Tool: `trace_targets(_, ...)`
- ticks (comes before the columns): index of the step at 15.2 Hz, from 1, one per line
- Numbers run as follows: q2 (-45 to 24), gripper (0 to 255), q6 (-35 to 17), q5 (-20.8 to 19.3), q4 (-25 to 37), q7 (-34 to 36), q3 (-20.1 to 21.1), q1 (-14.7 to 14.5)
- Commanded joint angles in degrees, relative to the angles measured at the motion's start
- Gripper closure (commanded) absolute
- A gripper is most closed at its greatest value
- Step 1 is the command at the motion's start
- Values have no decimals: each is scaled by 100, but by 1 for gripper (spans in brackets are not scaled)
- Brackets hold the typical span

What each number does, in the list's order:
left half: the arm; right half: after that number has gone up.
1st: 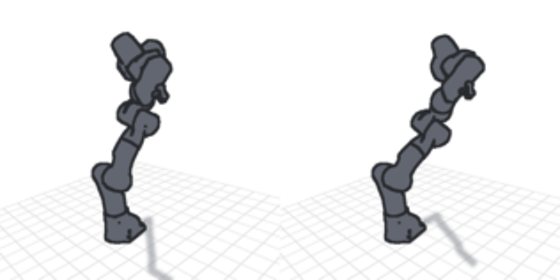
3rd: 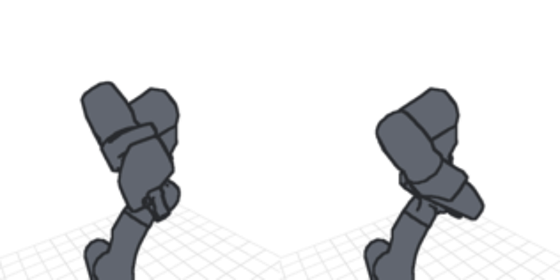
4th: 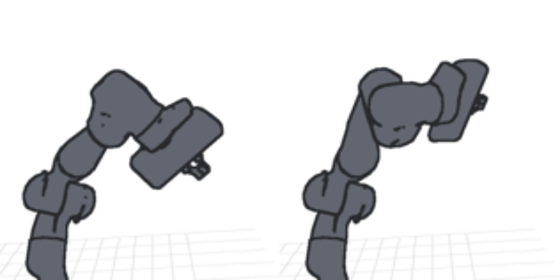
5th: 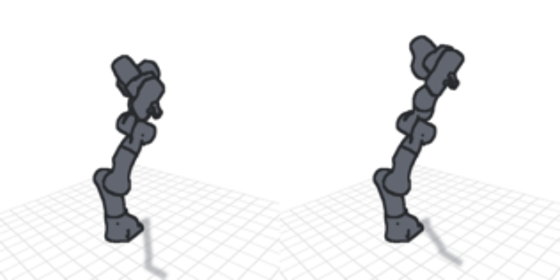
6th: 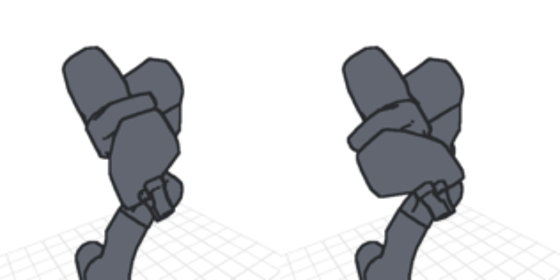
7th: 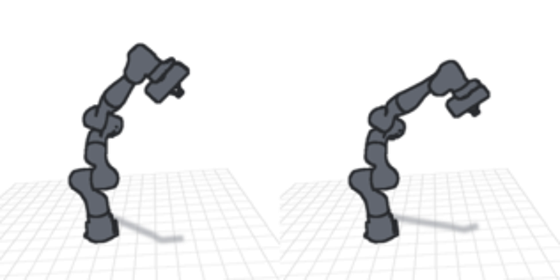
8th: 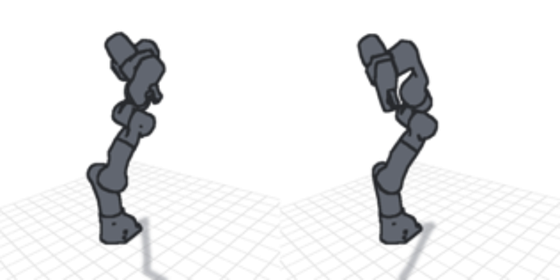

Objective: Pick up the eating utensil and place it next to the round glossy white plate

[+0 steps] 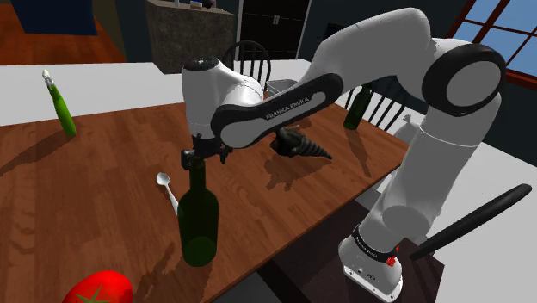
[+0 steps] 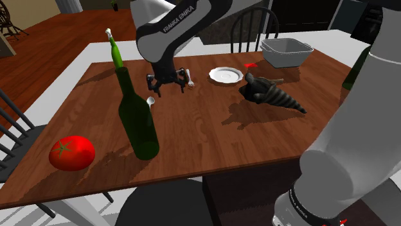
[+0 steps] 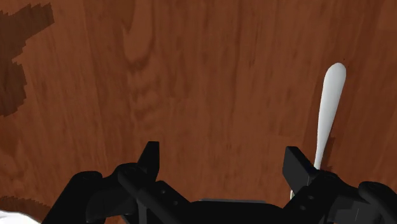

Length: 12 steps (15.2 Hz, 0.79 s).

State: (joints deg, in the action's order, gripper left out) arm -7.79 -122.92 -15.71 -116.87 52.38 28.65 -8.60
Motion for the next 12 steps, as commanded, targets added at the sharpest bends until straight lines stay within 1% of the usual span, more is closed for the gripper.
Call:
trace_targets(1,-444,0,42,-312,359,319,27,-165)
trace_targets(6,-1637,0,261,-1000,1478,905,-91,-723)
trace_targets(10,-2570,0,524,-1383,2524,1161,-257,-1227)
trace_targets(12,-2640,0,415,-1426,2480,1186,-294,-1228)
